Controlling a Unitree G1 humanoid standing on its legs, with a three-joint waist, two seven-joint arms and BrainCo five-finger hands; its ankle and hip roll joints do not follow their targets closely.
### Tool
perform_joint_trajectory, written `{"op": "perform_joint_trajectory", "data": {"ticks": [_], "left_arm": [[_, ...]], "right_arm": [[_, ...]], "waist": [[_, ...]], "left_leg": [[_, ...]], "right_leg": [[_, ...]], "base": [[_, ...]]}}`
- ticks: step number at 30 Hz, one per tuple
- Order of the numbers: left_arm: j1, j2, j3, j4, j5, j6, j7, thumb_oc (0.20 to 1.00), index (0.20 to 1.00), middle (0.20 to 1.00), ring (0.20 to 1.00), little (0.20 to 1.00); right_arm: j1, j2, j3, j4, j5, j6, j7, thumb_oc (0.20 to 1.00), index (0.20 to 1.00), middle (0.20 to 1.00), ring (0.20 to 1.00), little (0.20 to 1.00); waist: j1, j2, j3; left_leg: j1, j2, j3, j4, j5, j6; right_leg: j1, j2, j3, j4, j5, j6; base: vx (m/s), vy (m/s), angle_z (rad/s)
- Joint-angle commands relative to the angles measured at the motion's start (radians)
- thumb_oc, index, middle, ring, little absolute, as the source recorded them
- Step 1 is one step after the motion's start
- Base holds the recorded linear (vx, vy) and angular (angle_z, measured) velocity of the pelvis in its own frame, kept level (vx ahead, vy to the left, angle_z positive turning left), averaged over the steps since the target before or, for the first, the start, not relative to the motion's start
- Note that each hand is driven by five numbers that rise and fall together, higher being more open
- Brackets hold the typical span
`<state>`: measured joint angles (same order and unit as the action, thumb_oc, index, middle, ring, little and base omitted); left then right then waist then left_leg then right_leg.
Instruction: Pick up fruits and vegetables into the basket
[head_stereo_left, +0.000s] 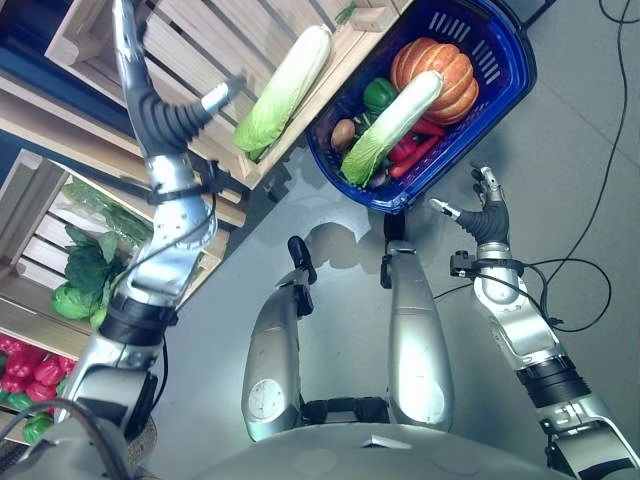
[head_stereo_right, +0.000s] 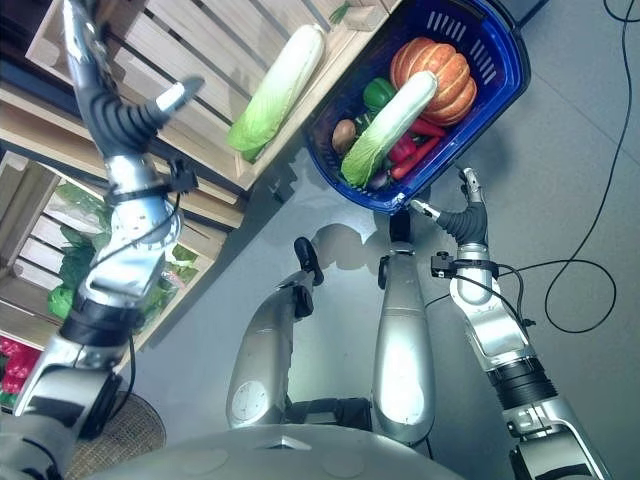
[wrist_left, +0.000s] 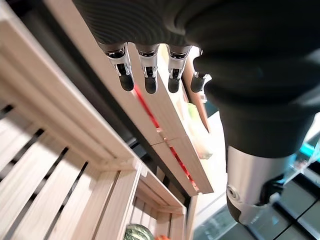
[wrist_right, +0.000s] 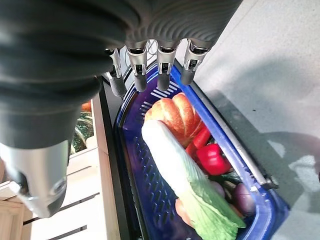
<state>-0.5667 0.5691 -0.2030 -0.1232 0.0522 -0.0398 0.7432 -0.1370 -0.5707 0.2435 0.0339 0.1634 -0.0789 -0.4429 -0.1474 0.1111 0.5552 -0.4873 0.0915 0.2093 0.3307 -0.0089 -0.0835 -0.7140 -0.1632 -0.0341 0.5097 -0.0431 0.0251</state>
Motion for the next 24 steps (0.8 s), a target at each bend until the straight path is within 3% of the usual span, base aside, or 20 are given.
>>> {"op": "perform_joint_trajectory", "data": {"ticks": [1,6,7,12,20,24], "left_arm": [[-0.051,0.056,-0.030,0.045,0.034,0.104,0.027,1.000,1.000,1.000,1.000,1.000],[-0.206,0.069,-0.116,0.215,0.012,0.249,0.020,1.000,1.000,1.000,1.000,1.000],[-0.236,0.067,-0.141,0.271,0.003,0.267,0.023,1.000,1.000,1.000,1.000,1.000],[-0.318,0.045,-0.190,0.458,-0.069,0.309,-0.019,1.000,1.000,1.000,1.000,1.000],[-0.360,-0.031,-0.202,0.763,-0.260,0.255,-0.047,1.000,1.000,1.000,1.000,1.000],[-0.378,-0.031,-0.184,0.857,-0.329,0.250,-0.042,1.000,1.000,1.000,1.000,1.000]], "right_arm": [[0.013,-0.018,0.014,-0.081,-0.052,-0.015,0.024,1.000,1.000,1.000,1.000,1.000],[-0.004,-0.051,0.034,-0.115,-0.079,0.000,0.069,1.000,1.000,1.000,1.000,1.000],[-0.004,-0.060,0.041,-0.119,-0.077,0.001,0.078,1.000,1.000,1.000,1.000,1.000],[-0.008,-0.082,0.049,-0.136,-0.062,0.010,0.117,1.000,1.000,1.000,1.000,1.000],[-0.031,-0.101,0.055,-0.135,-0.063,0.015,0.131,1.000,1.000,1.000,1.000,1.000],[-0.045,-0.109,0.055,-0.134,-0.057,0.028,0.131,1.000,1.000,1.000,1.000,1.000]], "waist": [[-0.052,-0.008,-0.035],[-0.098,-0.018,-0.035],[-0.110,-0.020,-0.035],[-0.145,-0.022,-0.035],[-0.185,-0.020,-0.035],[-0.197,-0.025,-0.035]], "left_leg": [[-0.069,-0.004,0.011,0.043,-0.028,0.040],[-0.085,0.009,0.038,0.059,-0.033,0.035],[-0.074,0.009,0.033,0.068,-0.058,0.025],[-0.083,0.020,0.053,0.072,-0.060,0.017],[-0.102,0.030,0.075,0.071,-0.056,0.005],[-0.113,0.034,0.084,0.075,-0.057,-0.001]], "right_leg": [[-0.001,0.053,-0.036,0.098,-0.130,0.018],[-0.034,0.066,-0.008,0.117,-0.136,0.017],[-0.027,0.069,0.006,0.128,-0.162,0.023],[-0.052,0.077,0.026,0.140,-0.169,0.020],[-0.092,0.085,0.049,0.139,-0.166,0.016],[-0.107,0.089,0.052,0.139,-0.166,0.011]], "base": [[0.03,0.057,-0.11],[0.04,0.063,-0.17],[0.10,0.083,-0.16],[0.04,0.066,-0.13],[0.01,0.045,-0.09],[0.00,0.033,-0.10]]}}
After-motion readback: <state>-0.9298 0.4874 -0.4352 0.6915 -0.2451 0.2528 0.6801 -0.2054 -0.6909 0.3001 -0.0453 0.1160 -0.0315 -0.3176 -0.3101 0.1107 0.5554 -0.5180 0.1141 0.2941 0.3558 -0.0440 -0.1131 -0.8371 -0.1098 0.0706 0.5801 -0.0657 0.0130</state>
